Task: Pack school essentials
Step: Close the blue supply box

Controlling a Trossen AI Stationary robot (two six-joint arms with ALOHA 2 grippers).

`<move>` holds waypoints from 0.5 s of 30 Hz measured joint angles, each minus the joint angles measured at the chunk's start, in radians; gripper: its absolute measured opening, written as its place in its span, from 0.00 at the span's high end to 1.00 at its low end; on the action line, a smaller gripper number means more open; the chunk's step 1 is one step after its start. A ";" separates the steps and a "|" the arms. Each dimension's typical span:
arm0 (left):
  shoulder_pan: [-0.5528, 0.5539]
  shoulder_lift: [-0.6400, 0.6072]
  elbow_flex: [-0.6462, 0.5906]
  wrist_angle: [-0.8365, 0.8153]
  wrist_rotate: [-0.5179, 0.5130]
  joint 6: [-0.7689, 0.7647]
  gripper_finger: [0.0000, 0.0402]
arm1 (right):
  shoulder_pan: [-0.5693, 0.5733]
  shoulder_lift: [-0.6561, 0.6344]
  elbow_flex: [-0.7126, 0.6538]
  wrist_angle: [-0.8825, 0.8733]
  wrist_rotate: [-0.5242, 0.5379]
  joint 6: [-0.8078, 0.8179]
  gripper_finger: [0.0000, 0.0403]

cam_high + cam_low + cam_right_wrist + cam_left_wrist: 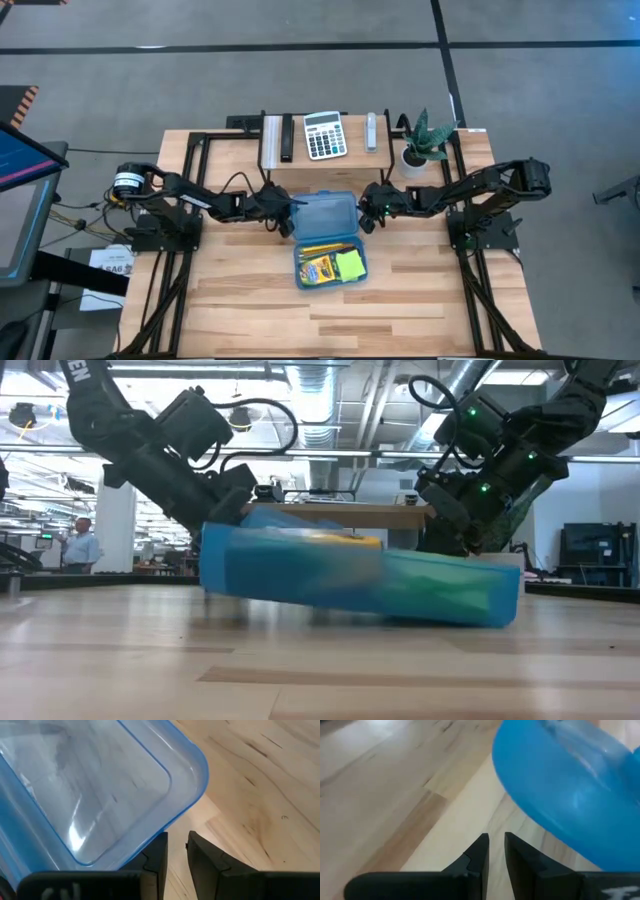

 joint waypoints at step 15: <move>0.000 -0.019 0.000 -0.063 -0.050 0.037 0.88 | 0.001 0.000 0.000 0.000 -0.004 -0.008 0.76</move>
